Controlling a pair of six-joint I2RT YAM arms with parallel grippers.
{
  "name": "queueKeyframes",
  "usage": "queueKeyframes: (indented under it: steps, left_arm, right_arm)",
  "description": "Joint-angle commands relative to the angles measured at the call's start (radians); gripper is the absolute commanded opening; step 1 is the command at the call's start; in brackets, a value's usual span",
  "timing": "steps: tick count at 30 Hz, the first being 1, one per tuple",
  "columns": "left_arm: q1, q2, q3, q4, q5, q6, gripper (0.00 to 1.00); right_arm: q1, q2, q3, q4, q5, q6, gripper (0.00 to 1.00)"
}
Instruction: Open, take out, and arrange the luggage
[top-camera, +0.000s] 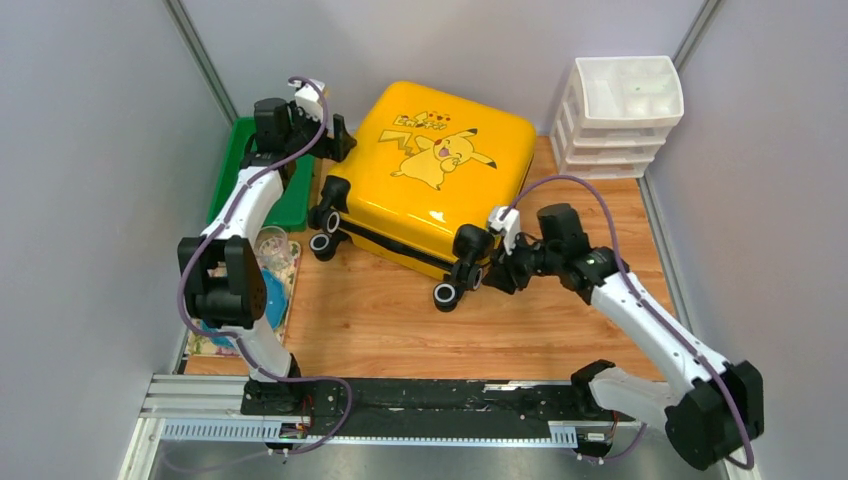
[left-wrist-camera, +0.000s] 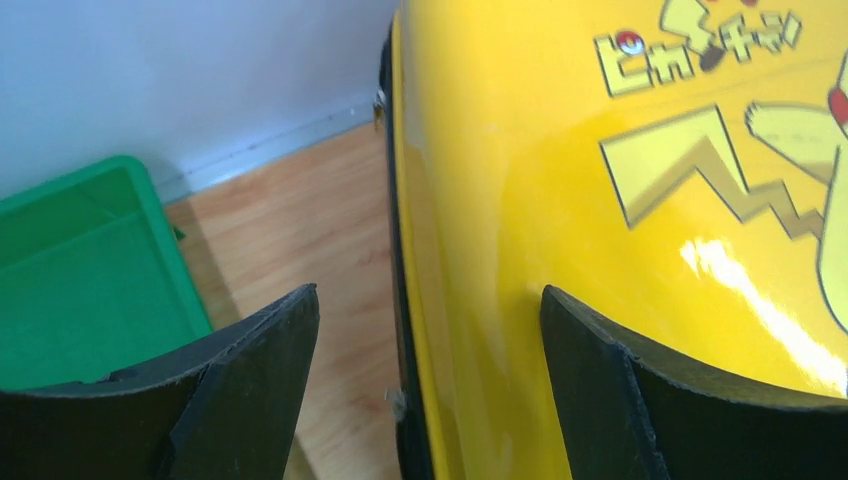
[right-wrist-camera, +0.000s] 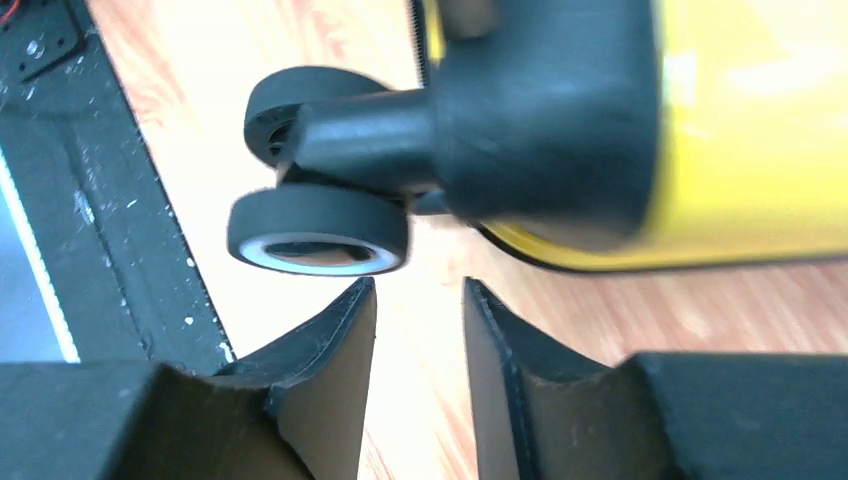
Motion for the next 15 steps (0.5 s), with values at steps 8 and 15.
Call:
queueKeyframes:
  steps: [8, 15]
  left_arm:
    - [-0.014, 0.355, 0.332, 0.247, -0.205, 0.016, 0.82]
    - [-0.052, 0.64, 0.517, 0.257, 0.006, 0.096, 0.8]
  right_arm:
    - [-0.364, -0.065, 0.07, -0.105, 0.072, -0.131, 0.39]
    - [-0.416, 0.096, 0.08, -0.019, 0.054, -0.292, 0.33]
